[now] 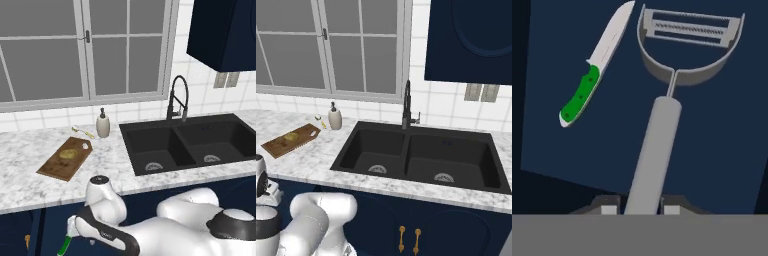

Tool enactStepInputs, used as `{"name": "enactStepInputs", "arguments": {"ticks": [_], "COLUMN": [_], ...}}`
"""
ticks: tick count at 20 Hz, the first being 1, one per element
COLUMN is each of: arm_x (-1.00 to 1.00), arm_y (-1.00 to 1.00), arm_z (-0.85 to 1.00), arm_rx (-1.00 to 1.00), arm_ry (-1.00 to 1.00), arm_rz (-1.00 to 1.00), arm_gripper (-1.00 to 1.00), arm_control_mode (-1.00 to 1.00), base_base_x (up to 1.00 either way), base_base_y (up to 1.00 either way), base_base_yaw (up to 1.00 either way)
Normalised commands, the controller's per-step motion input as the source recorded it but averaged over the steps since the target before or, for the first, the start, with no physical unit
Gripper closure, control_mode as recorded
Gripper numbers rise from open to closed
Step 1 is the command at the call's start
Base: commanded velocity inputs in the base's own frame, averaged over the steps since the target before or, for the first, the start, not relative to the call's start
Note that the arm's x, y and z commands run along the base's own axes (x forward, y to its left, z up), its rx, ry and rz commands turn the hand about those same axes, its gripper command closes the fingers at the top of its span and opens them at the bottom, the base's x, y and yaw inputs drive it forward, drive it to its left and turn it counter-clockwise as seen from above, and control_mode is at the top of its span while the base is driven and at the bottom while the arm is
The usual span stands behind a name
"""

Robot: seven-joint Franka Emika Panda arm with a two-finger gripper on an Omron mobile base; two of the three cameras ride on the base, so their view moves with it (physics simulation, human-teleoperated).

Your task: Place the appropriate cutting tool for cutting the potato skin on the cutting board.

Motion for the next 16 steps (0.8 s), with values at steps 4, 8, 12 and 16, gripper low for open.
{"name": "enactStepInputs", "arguments": {"ticks": [4,8,12,16], "arm_x": [-0.76,-0.73,-0.71,-0.56], "arm_y": [0.04,0.00,0.00,0.00], "arm_z": [1.00,0.87,0.98,1.00], "arm_rx": [-0.05,-0.07,-0.09,-0.12], "arm_ry": [0.09,0.07,0.01,-0.01], "arm_rz": [0.00,0.00,0.00,0.00], "arm_gripper": [1.00,1.00,1.00,1.00], "arm_control_mode": [-1.00,-1.00,-1.00,-1.00], "base_base_x": [0.00,0.00,0.00,0.00], "base_base_y": [0.00,0.00,0.00,0.00], "base_base_yaw": [0.00,0.00,0.00,0.00]}}
